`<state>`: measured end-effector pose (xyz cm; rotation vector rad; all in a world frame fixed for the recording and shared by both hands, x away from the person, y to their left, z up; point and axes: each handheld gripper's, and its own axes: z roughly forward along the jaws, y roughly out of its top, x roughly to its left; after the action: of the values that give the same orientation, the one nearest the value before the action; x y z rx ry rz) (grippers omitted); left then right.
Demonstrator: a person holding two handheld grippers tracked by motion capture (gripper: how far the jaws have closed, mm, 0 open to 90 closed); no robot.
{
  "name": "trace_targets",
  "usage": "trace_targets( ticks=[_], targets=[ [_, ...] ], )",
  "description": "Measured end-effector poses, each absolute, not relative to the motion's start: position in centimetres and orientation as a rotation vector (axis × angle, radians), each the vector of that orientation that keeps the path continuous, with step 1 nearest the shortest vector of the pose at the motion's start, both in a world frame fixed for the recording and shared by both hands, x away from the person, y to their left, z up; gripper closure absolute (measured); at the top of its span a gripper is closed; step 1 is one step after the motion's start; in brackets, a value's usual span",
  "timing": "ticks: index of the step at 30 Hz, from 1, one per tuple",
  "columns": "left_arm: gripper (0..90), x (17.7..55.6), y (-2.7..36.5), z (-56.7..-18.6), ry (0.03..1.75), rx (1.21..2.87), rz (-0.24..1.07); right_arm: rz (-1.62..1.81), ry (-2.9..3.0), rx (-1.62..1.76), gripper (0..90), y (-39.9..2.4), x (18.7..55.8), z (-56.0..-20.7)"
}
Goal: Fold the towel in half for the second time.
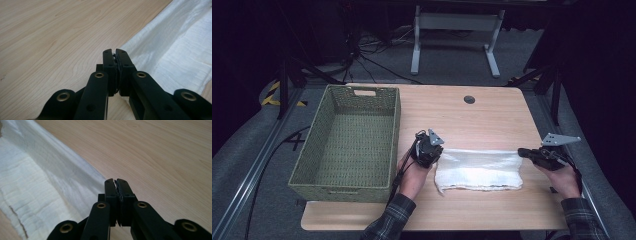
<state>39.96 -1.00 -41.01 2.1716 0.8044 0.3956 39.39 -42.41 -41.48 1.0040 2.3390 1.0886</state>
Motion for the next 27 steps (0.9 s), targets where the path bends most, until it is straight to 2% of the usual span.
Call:
trace_targets(
  ticks=[19, 27],
  targets=[
    [87.0, 34.9, -0.1, -40.8, 0.693, 2.196, 0.372, 1.122, 2.366, 0.967, 87.5, -42.3, 35.4, -41.6],
    [86.8, 33.4, 0.0, -41.4, 0.696, 2.225, 0.355, 1.122, 2.389, 0.948, 87.3, -41.9, 33.8, -41.9]
  ],
)
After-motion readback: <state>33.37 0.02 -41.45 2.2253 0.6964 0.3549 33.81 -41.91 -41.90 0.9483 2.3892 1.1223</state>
